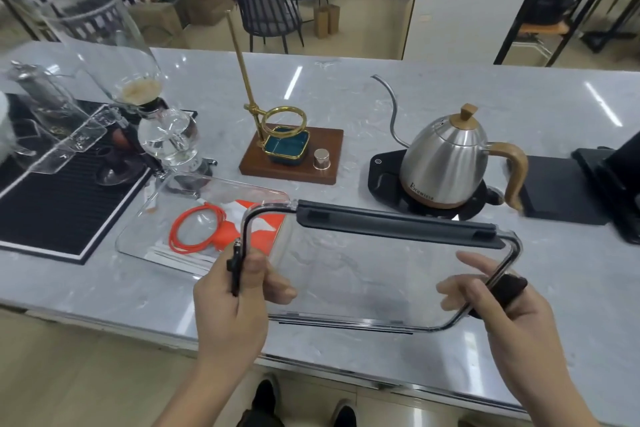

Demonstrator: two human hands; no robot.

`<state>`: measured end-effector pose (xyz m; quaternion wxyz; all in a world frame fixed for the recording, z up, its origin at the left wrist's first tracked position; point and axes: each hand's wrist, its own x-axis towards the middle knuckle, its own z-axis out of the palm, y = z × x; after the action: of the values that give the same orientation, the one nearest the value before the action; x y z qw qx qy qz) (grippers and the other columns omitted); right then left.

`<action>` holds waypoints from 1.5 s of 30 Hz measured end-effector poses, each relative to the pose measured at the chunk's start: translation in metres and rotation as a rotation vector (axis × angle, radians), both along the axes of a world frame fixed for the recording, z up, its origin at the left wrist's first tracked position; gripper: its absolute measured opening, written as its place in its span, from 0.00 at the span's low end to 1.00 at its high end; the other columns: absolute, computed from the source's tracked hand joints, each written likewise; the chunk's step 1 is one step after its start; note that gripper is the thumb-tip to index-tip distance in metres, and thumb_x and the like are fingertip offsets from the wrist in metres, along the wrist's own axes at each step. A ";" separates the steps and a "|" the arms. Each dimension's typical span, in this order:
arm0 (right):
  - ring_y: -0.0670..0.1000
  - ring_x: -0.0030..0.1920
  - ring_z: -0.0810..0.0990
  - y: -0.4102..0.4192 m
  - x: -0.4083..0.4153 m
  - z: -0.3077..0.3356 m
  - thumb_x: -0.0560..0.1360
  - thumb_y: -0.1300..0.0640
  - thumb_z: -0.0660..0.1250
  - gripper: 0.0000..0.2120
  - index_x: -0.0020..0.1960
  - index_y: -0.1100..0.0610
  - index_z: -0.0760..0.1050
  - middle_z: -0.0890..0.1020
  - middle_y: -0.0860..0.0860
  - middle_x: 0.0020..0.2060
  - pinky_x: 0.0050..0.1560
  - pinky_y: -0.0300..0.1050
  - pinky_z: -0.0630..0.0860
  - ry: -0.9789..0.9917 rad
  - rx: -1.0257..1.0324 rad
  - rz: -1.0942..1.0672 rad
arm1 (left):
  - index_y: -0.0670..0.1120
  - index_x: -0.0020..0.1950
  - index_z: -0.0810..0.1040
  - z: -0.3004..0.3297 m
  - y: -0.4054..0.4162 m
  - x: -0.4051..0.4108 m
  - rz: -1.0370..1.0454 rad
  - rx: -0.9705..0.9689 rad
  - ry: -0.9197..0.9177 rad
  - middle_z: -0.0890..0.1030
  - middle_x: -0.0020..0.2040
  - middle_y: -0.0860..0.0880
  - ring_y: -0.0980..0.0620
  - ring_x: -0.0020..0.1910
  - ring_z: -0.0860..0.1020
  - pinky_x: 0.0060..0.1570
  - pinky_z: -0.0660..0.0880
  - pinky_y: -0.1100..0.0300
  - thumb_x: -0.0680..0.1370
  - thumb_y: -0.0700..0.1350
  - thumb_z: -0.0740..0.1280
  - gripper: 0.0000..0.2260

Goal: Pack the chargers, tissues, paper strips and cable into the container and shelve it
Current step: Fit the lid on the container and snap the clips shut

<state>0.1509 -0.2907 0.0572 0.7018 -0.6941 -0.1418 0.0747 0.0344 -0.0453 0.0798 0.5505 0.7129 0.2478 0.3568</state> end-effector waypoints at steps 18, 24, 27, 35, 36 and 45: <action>0.60 0.65 0.75 0.140 -0.039 0.021 0.76 0.57 0.59 0.35 0.79 0.63 0.47 0.68 0.56 0.73 0.59 0.60 0.75 -0.438 0.088 -0.018 | 0.46 0.49 0.73 0.032 0.119 -0.035 -0.063 -0.169 -0.030 0.84 0.37 0.46 0.45 0.24 0.80 0.24 0.79 0.55 0.79 0.52 0.57 0.11; 0.59 0.66 0.76 0.194 -0.063 0.016 0.78 0.66 0.55 0.31 0.79 0.55 0.52 0.70 0.53 0.73 0.61 0.56 0.77 -0.346 0.137 -0.136 | 0.57 0.66 0.72 0.029 0.176 -0.049 -0.148 -0.024 0.007 0.85 0.52 0.49 0.48 0.49 0.84 0.49 0.81 0.53 0.84 0.52 0.58 0.12; 0.57 0.67 0.76 0.213 -0.071 0.010 0.81 0.66 0.55 0.27 0.78 0.56 0.55 0.71 0.53 0.71 0.63 0.56 0.75 -0.293 0.118 -0.189 | 0.56 0.75 0.64 0.024 0.201 -0.055 -0.212 0.027 0.071 0.77 0.69 0.53 0.53 0.71 0.71 0.71 0.65 0.45 0.80 0.57 0.58 0.23; 0.47 0.69 0.73 0.253 -0.080 0.001 0.79 0.57 0.57 0.24 0.75 0.53 0.63 0.73 0.46 0.70 0.69 0.55 0.70 -0.124 -0.040 -0.263 | 0.59 0.78 0.57 0.009 0.249 -0.051 -0.259 -0.091 0.153 0.66 0.76 0.60 0.63 0.75 0.62 0.76 0.58 0.52 0.79 0.60 0.59 0.29; 0.44 0.69 0.72 0.256 -0.081 0.000 0.80 0.57 0.58 0.24 0.75 0.51 0.63 0.73 0.46 0.70 0.70 0.52 0.69 -0.099 -0.065 -0.275 | 0.60 0.78 0.57 0.007 0.254 -0.048 -0.269 -0.085 0.167 0.66 0.76 0.62 0.65 0.74 0.62 0.75 0.59 0.57 0.79 0.61 0.60 0.29; 0.45 0.68 0.72 0.276 -0.073 -0.011 0.82 0.55 0.59 0.18 0.72 0.49 0.69 0.76 0.45 0.67 0.68 0.46 0.69 0.039 -0.293 -0.336 | 0.51 0.73 0.69 -0.021 0.286 -0.025 -0.300 0.009 0.263 0.75 0.66 0.61 0.72 0.62 0.71 0.55 0.63 0.83 0.83 0.42 0.60 0.18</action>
<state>0.0783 -0.0148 0.0466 0.5986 -0.8009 0.0018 -0.0104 0.0092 0.2409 0.0591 0.5572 0.7847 0.2073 0.1755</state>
